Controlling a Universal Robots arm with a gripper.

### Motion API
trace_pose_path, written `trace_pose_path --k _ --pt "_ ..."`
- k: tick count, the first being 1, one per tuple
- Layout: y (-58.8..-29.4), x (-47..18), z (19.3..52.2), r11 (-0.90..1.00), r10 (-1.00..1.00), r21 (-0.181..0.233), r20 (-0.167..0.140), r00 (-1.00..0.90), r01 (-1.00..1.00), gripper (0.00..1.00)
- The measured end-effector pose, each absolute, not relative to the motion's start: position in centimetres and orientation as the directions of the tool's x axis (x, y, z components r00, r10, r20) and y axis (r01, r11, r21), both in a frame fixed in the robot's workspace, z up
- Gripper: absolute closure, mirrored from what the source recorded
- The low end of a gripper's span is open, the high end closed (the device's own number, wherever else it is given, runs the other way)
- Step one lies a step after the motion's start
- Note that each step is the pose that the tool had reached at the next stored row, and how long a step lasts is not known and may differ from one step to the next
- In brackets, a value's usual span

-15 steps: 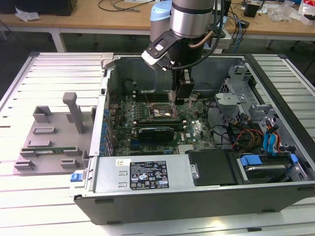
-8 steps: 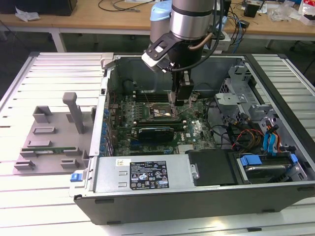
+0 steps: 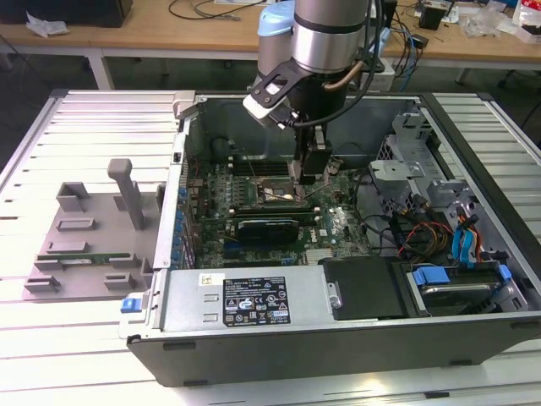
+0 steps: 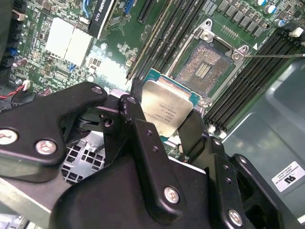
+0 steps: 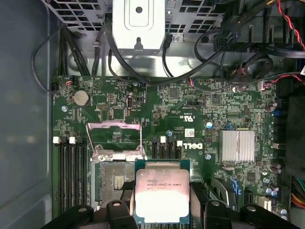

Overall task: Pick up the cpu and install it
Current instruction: 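Place the cpu into insertion slot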

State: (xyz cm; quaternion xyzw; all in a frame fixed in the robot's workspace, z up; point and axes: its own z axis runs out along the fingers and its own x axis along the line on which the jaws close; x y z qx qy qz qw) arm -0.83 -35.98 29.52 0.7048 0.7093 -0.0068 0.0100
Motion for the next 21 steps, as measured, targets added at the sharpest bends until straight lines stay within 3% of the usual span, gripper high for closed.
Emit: trace_pose_path --k 21 --pt "-35.98 -1.06 28.56 0.006 1.000 0.005 -0.024 -0.006 1.000 0.45"
